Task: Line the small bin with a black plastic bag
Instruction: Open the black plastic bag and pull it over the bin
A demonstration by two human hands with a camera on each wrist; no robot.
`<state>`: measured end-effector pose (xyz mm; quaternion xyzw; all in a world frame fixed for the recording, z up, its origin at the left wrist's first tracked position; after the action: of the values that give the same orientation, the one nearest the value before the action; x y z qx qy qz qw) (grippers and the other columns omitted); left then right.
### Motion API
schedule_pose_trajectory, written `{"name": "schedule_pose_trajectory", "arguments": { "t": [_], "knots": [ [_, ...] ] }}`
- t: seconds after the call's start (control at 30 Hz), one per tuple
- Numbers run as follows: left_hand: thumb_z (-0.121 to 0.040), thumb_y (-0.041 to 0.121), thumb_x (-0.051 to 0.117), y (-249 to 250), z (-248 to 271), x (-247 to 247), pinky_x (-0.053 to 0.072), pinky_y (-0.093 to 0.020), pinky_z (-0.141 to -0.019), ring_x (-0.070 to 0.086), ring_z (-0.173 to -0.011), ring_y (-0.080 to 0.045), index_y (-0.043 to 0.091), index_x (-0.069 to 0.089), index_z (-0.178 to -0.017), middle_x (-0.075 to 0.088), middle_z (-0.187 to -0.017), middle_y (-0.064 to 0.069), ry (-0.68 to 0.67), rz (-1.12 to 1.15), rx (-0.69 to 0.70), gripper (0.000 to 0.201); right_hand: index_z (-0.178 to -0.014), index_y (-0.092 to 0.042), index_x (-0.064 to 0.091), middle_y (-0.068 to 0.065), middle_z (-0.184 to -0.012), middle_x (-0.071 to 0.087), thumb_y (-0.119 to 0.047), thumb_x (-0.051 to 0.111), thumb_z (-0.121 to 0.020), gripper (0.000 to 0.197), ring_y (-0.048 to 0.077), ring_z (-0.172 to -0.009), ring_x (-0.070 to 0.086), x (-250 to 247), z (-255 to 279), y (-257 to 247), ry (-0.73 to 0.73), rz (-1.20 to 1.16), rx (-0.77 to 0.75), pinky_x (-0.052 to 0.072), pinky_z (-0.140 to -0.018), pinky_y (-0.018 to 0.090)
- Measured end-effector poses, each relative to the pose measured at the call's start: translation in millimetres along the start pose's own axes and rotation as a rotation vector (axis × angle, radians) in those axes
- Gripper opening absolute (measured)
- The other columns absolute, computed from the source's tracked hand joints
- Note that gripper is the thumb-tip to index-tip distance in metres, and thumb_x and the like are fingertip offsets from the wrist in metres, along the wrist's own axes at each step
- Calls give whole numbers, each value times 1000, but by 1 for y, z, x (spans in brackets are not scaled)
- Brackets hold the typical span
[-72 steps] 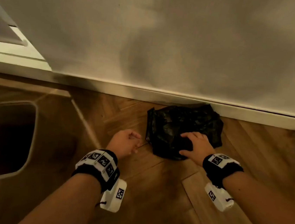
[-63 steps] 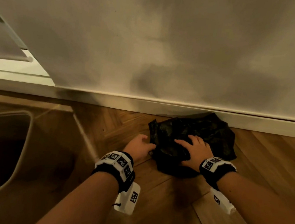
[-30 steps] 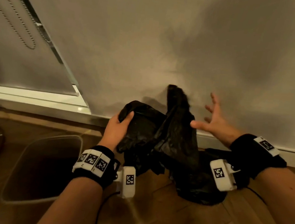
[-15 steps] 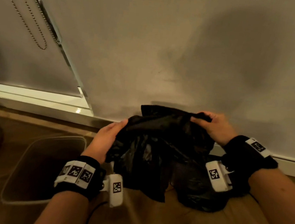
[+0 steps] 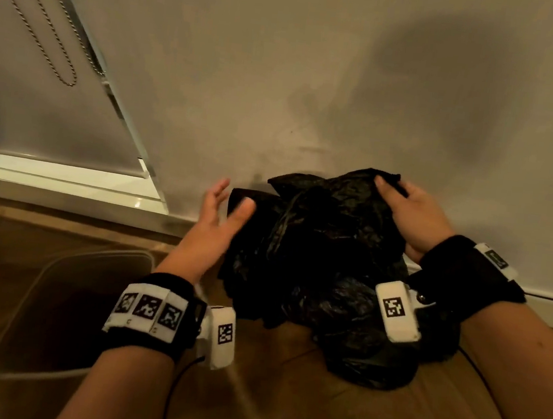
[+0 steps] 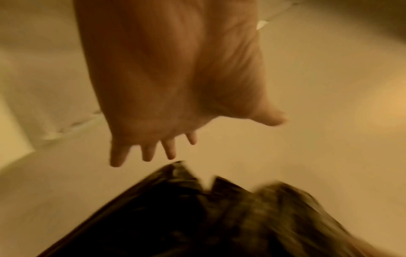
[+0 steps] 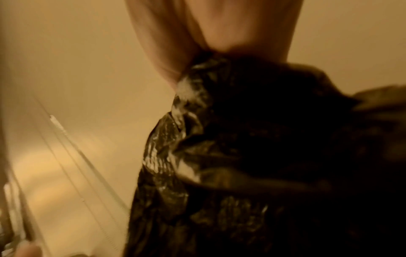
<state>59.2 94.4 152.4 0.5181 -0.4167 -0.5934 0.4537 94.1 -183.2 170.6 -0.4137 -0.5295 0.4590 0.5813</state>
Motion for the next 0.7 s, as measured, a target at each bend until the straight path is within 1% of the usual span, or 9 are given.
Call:
{"name": "schedule_pose_trajectory", "arguments": {
  "t": [0.1, 0.2, 0.27, 0.33, 0.4, 0.5, 0.57, 0.63, 0.7],
  "knots": [
    [-54, 72, 76, 13, 1, 39, 22, -45, -119, 22, -145, -14, 52, -5, -147, 16, -160, 12, -203, -193, 87, 125, -97, -14, 66, -1, -82, 75, -21, 53, -95, 15, 11, -76, 72, 13, 4, -6, -81, 5, -13, 57, -64, 22],
    [-57, 62, 82, 12, 4, 72, 22, -46, -120, 26, -144, -16, 59, -17, -141, 24, -158, 11, -227, -357, 130, 130, -93, -14, 66, 0, -83, 72, -11, 55, -93, 11, 11, -78, 69, 27, 12, -9, -183, 58, -93, 56, -75, 23],
    [-66, 50, 83, 7, 4, 85, 44, -19, -101, 48, -129, -6, 57, 20, -141, 51, -134, 19, -235, -288, 159, 98, -101, -14, 66, -1, -91, 70, -11, 60, -89, 14, 10, -87, 67, 34, 16, -8, -241, 179, -173, 54, -80, 22],
    [-77, 42, 78, 2, 1, 86, 46, -2, -70, 65, -103, -1, 42, 60, -109, 65, -92, 29, -174, -248, 154, 36, -120, -20, 61, 2, -107, 66, -26, 75, -76, 47, 13, -100, 65, 35, 17, -10, -272, 251, -190, 52, -85, 25],
    [-85, 36, 72, 1, -3, 75, 46, -4, -60, 68, -82, 5, 34, 70, -90, 68, -71, 26, -8, -107, 134, 6, -137, -35, 42, 3, -131, 54, -42, 86, -56, 93, 14, -119, 56, 28, 14, -10, -284, 349, -187, 46, -98, 29],
    [-88, 34, 69, 5, -5, 58, 56, -17, -69, 71, -79, 0, 26, 72, -87, 76, -79, 13, 138, 230, 51, 9, -148, -41, 10, -7, -151, 26, -41, 89, -53, 124, 7, -135, 32, 25, 16, 0, -372, 702, -151, 30, -110, 26],
    [-89, 35, 68, 8, -4, 49, 58, -22, -67, 73, -80, -5, 26, 70, -88, 77, -83, 12, 123, 401, -26, 9, -147, -24, 24, -8, -140, 39, -34, 86, -63, 105, 8, -130, 40, 17, 14, 13, -376, 950, -59, 34, -101, 19],
    [-87, 38, 69, 7, -4, 34, 57, -25, -70, 73, -84, -10, 25, 68, -92, 77, -88, 10, 151, 449, -73, 14, -121, -11, 59, 3, -112, 64, -33, 77, -75, 54, 21, -109, 61, 1, 10, 18, -330, 1107, 42, 45, -81, 25],
    [-84, 42, 72, 2, -5, 21, 57, -34, -84, 72, -94, -17, 21, 70, -100, 76, -101, 1, 194, 415, -110, 27, -91, -12, 71, 3, -82, 70, -35, 73, -79, 27, 18, -82, 67, -19, 5, 13, -216, 1019, 57, 48, -65, 21]
  ]
}}
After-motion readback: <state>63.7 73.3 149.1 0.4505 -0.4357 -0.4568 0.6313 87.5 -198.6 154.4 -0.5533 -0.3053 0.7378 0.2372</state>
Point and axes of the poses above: each hand's wrist, its own z-axis away from the middle knuckle, its own x-axis out of the palm, y = z × x, the point moved 3 cm from there along -z, towards the middle knuckle
